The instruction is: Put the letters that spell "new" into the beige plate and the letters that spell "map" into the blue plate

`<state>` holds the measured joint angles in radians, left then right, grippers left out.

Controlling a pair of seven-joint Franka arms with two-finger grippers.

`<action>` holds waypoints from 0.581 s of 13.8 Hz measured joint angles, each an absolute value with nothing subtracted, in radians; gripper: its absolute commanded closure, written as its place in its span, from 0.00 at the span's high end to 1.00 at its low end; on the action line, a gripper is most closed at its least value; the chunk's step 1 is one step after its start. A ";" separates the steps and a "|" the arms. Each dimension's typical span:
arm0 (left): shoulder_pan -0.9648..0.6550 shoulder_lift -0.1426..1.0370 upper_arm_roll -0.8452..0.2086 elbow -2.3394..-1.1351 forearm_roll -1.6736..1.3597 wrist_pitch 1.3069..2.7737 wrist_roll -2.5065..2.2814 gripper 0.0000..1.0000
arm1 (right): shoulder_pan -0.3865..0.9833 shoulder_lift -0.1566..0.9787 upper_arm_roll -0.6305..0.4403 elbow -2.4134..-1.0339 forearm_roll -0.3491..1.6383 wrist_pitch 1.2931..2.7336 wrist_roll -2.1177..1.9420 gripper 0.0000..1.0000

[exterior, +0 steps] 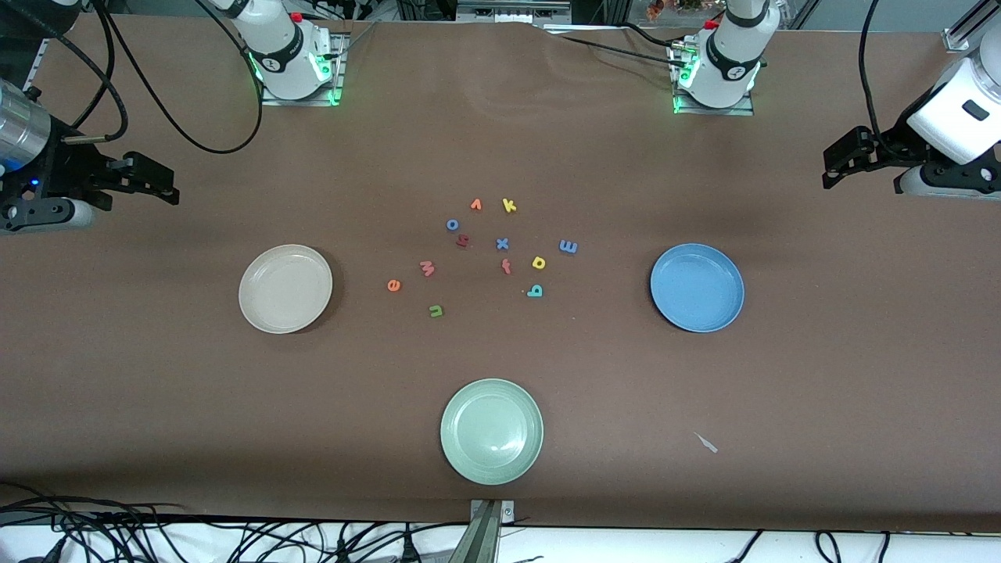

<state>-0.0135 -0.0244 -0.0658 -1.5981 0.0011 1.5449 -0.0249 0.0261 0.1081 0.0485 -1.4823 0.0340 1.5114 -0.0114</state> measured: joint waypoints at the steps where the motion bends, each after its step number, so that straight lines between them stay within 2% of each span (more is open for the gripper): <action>1: -0.014 -0.024 -0.067 -1.598 0.001 1.545 -0.025 1.00 | 0.026 0.108 0.048 -1.482 0.034 1.511 -0.011 1.00; 8: -0.014 -0.018 -0.068 -1.598 0.001 1.545 -0.025 1.00 | 0.026 0.108 0.049 -1.485 0.034 1.511 -0.012 1.00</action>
